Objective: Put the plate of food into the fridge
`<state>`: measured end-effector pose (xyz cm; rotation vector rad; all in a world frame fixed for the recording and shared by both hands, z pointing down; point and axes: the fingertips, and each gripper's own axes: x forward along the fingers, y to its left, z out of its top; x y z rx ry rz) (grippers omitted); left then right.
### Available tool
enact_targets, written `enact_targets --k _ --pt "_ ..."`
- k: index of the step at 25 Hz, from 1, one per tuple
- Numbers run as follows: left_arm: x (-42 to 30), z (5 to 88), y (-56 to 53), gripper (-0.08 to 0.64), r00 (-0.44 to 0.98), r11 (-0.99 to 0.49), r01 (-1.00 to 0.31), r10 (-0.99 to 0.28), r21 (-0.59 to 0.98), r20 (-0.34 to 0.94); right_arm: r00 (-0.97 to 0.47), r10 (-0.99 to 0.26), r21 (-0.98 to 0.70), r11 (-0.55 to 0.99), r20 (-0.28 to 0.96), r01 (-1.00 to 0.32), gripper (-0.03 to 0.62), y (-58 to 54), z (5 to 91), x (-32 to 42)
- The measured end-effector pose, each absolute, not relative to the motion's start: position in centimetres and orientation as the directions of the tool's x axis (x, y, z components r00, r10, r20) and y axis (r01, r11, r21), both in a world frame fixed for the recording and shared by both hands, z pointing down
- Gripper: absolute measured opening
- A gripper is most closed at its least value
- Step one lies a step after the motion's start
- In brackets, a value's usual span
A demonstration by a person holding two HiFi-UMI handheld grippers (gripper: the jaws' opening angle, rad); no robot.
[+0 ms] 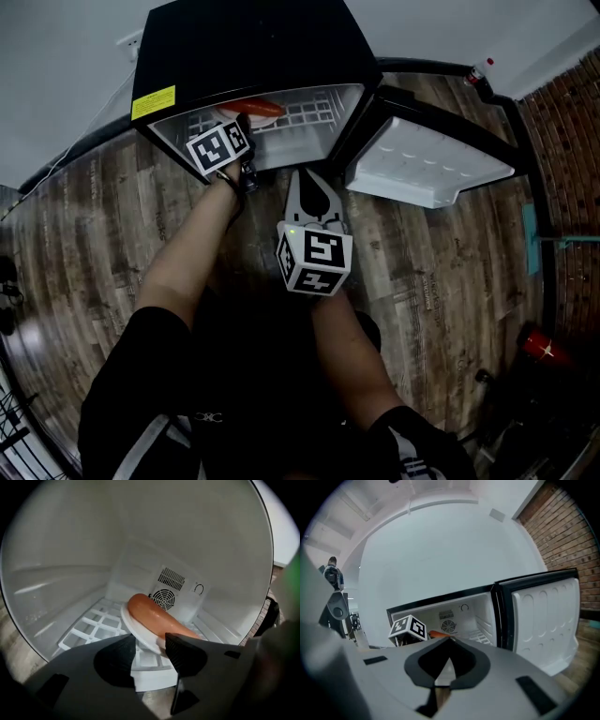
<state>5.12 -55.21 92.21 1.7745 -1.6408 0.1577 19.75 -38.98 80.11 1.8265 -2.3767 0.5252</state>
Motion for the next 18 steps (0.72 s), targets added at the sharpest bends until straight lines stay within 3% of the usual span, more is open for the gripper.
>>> enact_targets --k 5,7,13,15,18 --pt "4.0 92.1 -55.0 0.208 0.076 0.084 -0.962 -0.832 0.261 0.549 -0.285 -0.911 -0.222 0.224 0.297 -0.949 0.012 -39.0 80.7 19.6" --pt "3.4 91.8 -55.1 0.316 0.037 0.095 -0.970 -0.851 0.223 0.524 -0.286 -0.911 -0.234 0.221 0.297 -0.947 0.012 -39.0 80.6 19.7" --pt "3.2 90.3 -55.0 0.319 0.046 0.061 -0.977 -0.878 0.206 0.476 -0.291 -0.910 -0.245 0.222 0.295 -0.944 0.012 -39.0 80.7 19.5" --pt "2.9 89.7 -54.2 0.254 0.031 0.060 -0.982 -0.883 0.179 0.468 -0.289 -0.910 -0.248 0.219 0.297 -0.944 0.012 -39.0 80.8 19.5" --pt "2.6 89.4 -52.7 -0.003 0.015 0.038 -0.994 -0.880 0.102 0.474 -0.287 -0.912 -0.250 0.216 0.294 -0.944 0.012 -39.1 80.8 19.3"
